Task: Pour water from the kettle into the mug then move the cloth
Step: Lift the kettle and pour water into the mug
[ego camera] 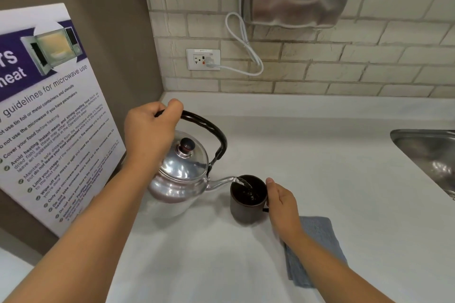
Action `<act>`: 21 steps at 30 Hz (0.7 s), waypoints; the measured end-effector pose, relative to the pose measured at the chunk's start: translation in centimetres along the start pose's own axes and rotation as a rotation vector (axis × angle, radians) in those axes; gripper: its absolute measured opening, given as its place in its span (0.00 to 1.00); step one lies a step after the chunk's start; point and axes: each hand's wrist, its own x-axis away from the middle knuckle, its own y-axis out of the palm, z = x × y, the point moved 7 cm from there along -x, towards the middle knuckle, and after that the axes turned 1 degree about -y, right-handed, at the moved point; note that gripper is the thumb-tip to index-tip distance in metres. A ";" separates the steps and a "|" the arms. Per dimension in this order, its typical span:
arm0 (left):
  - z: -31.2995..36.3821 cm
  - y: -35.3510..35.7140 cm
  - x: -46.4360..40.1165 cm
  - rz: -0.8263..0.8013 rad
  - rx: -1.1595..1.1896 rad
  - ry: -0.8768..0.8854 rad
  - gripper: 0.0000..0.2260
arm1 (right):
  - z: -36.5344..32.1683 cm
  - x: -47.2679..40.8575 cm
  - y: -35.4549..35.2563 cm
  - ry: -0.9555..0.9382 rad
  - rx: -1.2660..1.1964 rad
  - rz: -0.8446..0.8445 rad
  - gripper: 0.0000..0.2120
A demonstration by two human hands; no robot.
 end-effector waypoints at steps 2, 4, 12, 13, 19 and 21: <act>-0.7 0.0 -0.1 0.010 0.032 -0.047 0.21 | 0.3 0.0 0.0 0.011 -0.006 -0.005 0.24; -1.6 0.0 -0.1 0.020 0.078 -0.114 0.21 | 0.7 -0.1 0.1 0.028 -0.028 -0.025 0.25; -4.9 0.3 -1.1 0.094 0.315 -0.418 0.16 | 1.0 -0.3 0.0 0.122 0.013 -0.146 0.23; -5.2 0.4 -1.4 0.108 0.338 -0.445 0.16 | 0.7 -0.5 -0.2 0.104 0.071 -0.169 0.23; -6.3 2.0 -4.1 0.212 0.481 -0.492 0.16 | -6.3 -4.6 -2.2 -0.099 0.314 -0.086 0.21; -7.1 3.1 -4.9 0.228 0.501 -0.487 0.17 | -9.8 -6.5 -1.5 -0.177 0.285 -0.061 0.22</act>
